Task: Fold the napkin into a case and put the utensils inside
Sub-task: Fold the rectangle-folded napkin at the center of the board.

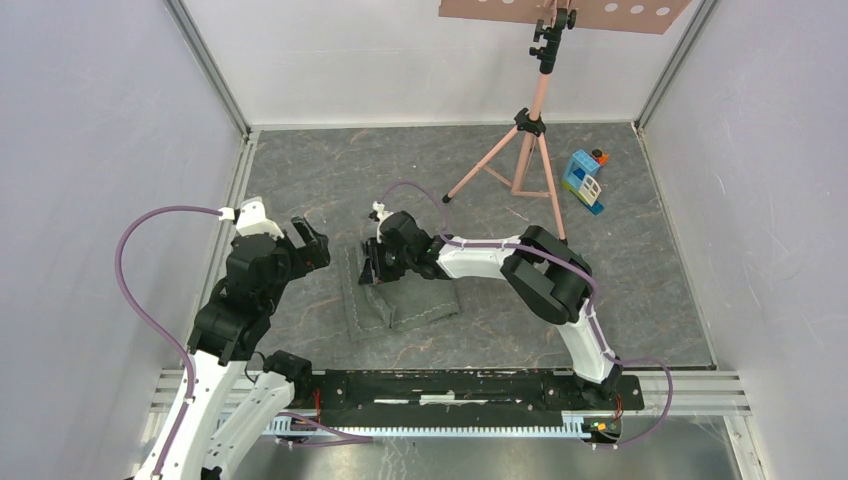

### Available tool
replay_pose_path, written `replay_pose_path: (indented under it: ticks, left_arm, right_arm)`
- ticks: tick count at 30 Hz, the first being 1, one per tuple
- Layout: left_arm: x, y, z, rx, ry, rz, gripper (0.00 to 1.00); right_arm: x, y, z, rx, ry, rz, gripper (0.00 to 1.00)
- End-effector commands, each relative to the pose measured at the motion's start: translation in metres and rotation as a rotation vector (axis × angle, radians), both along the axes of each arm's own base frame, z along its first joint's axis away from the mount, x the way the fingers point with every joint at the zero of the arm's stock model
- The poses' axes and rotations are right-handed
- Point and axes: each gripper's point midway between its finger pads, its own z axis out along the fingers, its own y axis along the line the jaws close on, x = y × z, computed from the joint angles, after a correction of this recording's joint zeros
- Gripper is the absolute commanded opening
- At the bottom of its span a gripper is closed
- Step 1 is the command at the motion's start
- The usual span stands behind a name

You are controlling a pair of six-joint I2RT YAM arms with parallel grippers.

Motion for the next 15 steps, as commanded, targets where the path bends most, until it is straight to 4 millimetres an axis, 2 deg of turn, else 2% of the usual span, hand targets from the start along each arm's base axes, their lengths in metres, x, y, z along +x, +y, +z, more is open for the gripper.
replay_pose_path:
  ticks: [1, 5, 8, 15]
  left_arm:
    - [0.002, 0.003, 0.006, 0.042, -0.026, -0.007, 1.00]
    - [0.002, 0.003, 0.004, 0.043, -0.023, -0.008, 1.00]
    - [0.003, 0.002, 0.005, 0.041, -0.024, -0.008, 1.00]
    - [0.007, -0.003, -0.001, 0.033, -0.006, -0.022, 1.00]
  right_arm:
    - [0.005, 0.020, 0.033, 0.100, -0.095, 0.055, 0.39]
    - [0.006, 0.010, 0.051, 0.123, -0.157, 0.072, 0.53]
    - [0.010, 0.001, 0.056, 0.131, -0.176, 0.068, 0.59]
    - [0.003, 0.003, 0.056, 0.175, -0.161, 0.125, 0.60]
